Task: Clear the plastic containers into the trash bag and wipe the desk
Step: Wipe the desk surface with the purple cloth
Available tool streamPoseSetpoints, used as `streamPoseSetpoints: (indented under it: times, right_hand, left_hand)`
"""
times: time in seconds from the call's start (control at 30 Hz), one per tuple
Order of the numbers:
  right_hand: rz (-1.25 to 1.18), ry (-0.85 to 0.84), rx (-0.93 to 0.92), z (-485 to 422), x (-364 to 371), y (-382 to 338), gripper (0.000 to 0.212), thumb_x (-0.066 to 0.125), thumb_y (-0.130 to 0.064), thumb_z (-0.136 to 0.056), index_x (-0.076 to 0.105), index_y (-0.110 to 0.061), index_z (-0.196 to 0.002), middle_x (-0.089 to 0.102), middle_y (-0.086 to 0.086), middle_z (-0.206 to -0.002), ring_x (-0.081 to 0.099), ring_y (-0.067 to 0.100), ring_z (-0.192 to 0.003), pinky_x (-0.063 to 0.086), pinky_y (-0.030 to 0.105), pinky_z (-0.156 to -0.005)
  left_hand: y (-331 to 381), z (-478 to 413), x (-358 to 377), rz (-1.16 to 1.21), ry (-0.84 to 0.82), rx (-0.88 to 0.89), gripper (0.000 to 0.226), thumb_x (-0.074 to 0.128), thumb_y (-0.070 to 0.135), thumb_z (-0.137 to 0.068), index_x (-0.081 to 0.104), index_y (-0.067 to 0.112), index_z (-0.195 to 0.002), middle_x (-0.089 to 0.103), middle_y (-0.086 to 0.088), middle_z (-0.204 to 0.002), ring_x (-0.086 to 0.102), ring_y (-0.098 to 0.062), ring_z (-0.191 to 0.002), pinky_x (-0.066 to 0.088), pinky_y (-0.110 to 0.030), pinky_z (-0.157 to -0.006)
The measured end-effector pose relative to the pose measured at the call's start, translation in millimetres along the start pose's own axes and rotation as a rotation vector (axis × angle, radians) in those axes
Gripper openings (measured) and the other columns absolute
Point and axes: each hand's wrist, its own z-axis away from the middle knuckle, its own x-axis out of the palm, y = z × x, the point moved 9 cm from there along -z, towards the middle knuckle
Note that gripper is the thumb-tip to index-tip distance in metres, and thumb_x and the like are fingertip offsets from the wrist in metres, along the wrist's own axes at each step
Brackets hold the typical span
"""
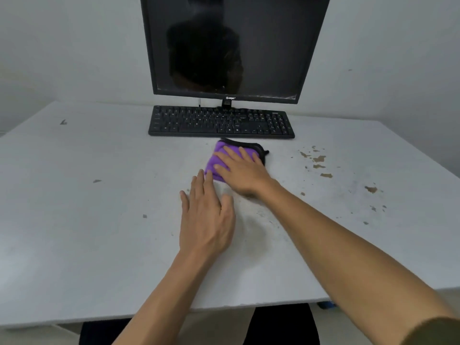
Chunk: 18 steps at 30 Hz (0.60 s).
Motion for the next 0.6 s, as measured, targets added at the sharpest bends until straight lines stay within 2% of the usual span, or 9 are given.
streamPoseSetpoints:
  times: [0.13,0.2,0.27,0.33,0.43,0.5,0.6]
  right_hand:
    - [0.056,-0.061,-0.242,6,10,-62,0.063,0.029,-0.051,-0.106,0.002,-0.034,-0.161,-0.004,-0.011,-0.169,-0.006,0.023,-0.156,-0.003,0.050,-0.125]
    - [0.096,-0.055,-0.363,35,13,-69,0.070,0.039,-0.044,-0.105,0.001,-0.028,-0.161,-0.002,-0.007,-0.170,-0.007,0.021,-0.156,-0.003,0.046,-0.126]
    - [0.097,-0.042,-0.424,66,14,-65,0.076,0.046,-0.044,-0.101,0.007,-0.022,-0.162,0.006,-0.002,-0.170,-0.004,0.018,-0.156,0.000,0.044,-0.126]
    - [-0.012,-0.029,-0.420,94,11,-52,0.080,0.055,-0.046,-0.095,0.019,-0.021,-0.161,0.022,-0.001,-0.167,0.009,0.014,-0.155,0.004,0.042,-0.127]
    - [-0.205,-0.009,-0.377,134,-1,-24,0.075,0.060,-0.054,-0.088,0.037,-0.025,-0.153,0.045,-0.006,-0.153,0.036,0.007,-0.142,0.018,0.039,-0.125]
    - [-0.256,-0.005,-0.341,158,-9,-6,0.067,0.059,-0.058,-0.089,0.044,-0.029,-0.148,0.050,-0.010,-0.149,0.045,0.005,-0.135,0.032,0.034,-0.119]
    - [-0.267,-0.003,-0.245,188,-16,25,0.045,0.057,-0.047,-0.095,0.058,-0.029,-0.135,0.060,-0.009,-0.138,0.055,0.011,-0.122,0.046,0.029,-0.101]
  left_hand:
    - [-2,-1,-9,0.011,0.096,-0.019,0.085,0.007,0.051,-0.085,0.006,0.014,-0.162,-0.003,-0.004,-0.171,-0.008,-0.015,-0.156,-0.008,-0.044,-0.126]
    - [-5,1,-12,0.031,0.092,-0.055,0.089,0.003,0.054,-0.082,0.012,0.014,-0.161,0.006,-0.003,-0.171,-0.002,-0.013,-0.157,-0.009,-0.044,-0.125]
    - [-4,3,-12,0.003,0.041,-0.048,0.083,0.004,0.053,-0.087,0.024,0.017,-0.159,0.019,0.000,-0.169,0.007,-0.013,-0.156,-0.008,-0.045,-0.125]
    - [5,5,-6,-0.050,-0.053,-0.004,0.070,0.012,0.048,-0.096,0.037,0.020,-0.155,0.029,0.001,-0.165,0.015,-0.013,-0.155,-0.004,-0.048,-0.125]
    - [35,12,10,-0.104,-0.202,0.106,0.056,0.018,0.041,-0.104,0.049,0.020,-0.146,0.040,0.004,-0.160,0.025,-0.012,-0.152,0.001,-0.050,-0.125]
    - [55,17,27,-0.142,-0.281,0.168,0.056,0.018,0.042,-0.105,0.045,0.020,-0.149,0.038,0.004,-0.161,0.024,-0.012,-0.152,0.000,-0.050,-0.125]
    - [79,23,52,-0.185,-0.385,0.222,0.062,0.015,0.049,-0.104,0.033,0.019,-0.156,0.030,0.001,-0.165,0.016,-0.016,-0.155,0.001,-0.052,-0.125]
